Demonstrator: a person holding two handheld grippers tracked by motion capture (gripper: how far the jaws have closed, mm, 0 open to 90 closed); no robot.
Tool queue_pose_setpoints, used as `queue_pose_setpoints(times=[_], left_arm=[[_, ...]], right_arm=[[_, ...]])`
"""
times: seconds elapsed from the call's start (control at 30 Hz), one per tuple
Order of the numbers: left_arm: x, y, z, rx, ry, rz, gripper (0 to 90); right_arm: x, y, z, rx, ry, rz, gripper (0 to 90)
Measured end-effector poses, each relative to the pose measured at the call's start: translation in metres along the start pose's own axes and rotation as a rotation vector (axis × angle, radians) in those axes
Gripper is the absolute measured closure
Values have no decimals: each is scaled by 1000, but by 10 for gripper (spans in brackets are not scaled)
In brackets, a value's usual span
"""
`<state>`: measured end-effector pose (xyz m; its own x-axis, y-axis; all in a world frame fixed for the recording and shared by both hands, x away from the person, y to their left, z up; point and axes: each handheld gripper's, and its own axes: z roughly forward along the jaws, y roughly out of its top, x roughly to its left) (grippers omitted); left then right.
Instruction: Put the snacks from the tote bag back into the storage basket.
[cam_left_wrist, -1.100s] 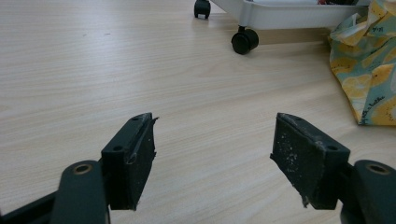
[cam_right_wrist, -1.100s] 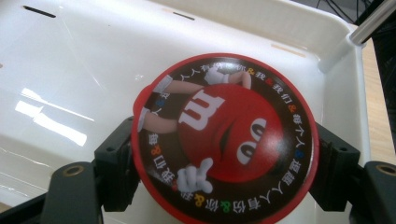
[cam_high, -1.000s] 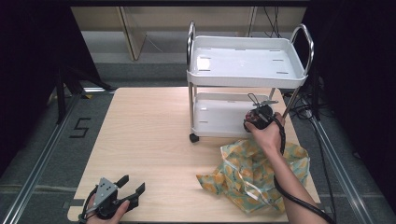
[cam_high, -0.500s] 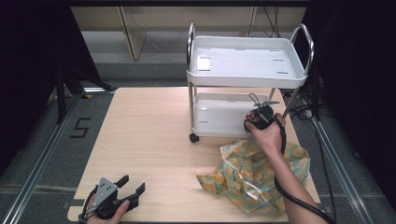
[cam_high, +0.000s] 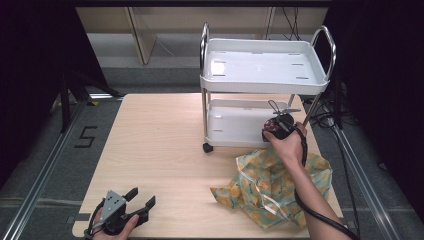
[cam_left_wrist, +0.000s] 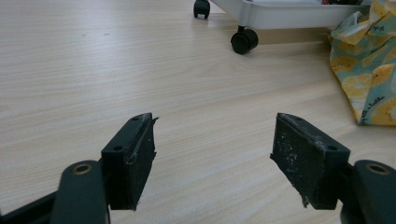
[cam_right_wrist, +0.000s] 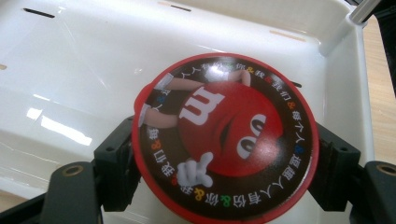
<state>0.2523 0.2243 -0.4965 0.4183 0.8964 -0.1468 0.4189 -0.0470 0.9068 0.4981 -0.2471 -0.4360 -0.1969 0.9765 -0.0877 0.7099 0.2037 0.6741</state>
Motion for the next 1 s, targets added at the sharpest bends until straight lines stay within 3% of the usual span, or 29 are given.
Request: queue_pose_setpoints(times=[0.3,0.33,0.53,0.63,0.7,0.73,0.8,0.9,1.0], left_arm=[[0,0,0,2,1,0,294],[0,0,0,0,0,-1,294],[0,0,0,-1,-1,3,293],[0,0,0,7,7,0,293],[0,0,-1,9,9,3,293],[0,0,0,8,10,2,293],[-1,0,0,8,9,1,293],[0,0,-1,8,9,3,293],[0,0,0,7,8,0,293]], right_arm=[[0,-1,0,-3,-2,9,261],[1,-1,0,-8,-18,16,260],[0,-2,0,-8,-4,13,259],[2,-2,1,-17,-26,16,257],[0,-3,-1,-27,-5,-8,249],[0,-2,-1,-34,-19,-10,246],[1,-2,-3,-43,-3,-6,224],[4,-1,-5,-51,-26,6,218],[4,0,-8,-56,-1,7,217]])
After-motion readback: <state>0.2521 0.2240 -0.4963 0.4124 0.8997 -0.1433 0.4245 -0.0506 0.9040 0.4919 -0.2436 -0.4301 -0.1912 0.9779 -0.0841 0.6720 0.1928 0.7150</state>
